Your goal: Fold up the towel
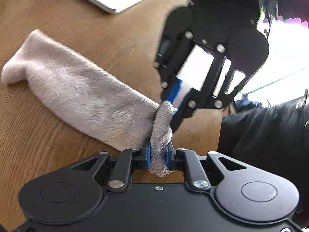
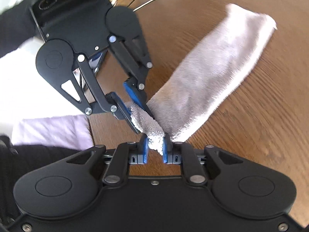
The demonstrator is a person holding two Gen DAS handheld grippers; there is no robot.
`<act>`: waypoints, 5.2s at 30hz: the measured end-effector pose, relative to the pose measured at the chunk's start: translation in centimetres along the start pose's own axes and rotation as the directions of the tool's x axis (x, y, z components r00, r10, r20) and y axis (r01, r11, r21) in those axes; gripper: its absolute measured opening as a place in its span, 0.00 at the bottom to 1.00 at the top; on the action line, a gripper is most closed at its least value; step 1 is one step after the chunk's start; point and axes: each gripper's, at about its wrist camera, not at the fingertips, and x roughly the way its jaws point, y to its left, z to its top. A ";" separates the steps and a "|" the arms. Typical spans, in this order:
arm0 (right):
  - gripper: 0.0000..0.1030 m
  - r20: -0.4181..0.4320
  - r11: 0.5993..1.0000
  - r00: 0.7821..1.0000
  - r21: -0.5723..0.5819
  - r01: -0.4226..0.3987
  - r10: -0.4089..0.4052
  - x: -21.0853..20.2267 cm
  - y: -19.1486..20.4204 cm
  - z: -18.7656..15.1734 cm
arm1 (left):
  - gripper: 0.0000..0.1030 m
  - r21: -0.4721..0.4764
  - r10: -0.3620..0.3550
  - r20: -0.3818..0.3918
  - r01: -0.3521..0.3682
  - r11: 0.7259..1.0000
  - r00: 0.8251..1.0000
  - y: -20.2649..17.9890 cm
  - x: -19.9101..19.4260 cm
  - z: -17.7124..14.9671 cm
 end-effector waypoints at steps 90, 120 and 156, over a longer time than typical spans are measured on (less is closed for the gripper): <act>0.70 0.119 0.587 0.913 -0.732 0.347 -0.391 0.3 10.0 -2.9 | 0.45 0.573 0.465 0.035 -0.399 0.716 0.885 -9.7 3.6 -0.5; 0.14 0.128 0.552 0.896 -0.748 0.369 -0.425 2.0 8.8 -2.6 | 0.12 0.465 0.434 0.054 -0.408 0.786 0.899 -7.8 3.9 0.5; 0.57 0.113 0.692 0.926 -0.633 0.348 -0.361 -2.6 9.2 -0.1 | 0.93 0.381 0.431 0.059 -0.420 0.824 0.900 -5.0 -1.3 2.2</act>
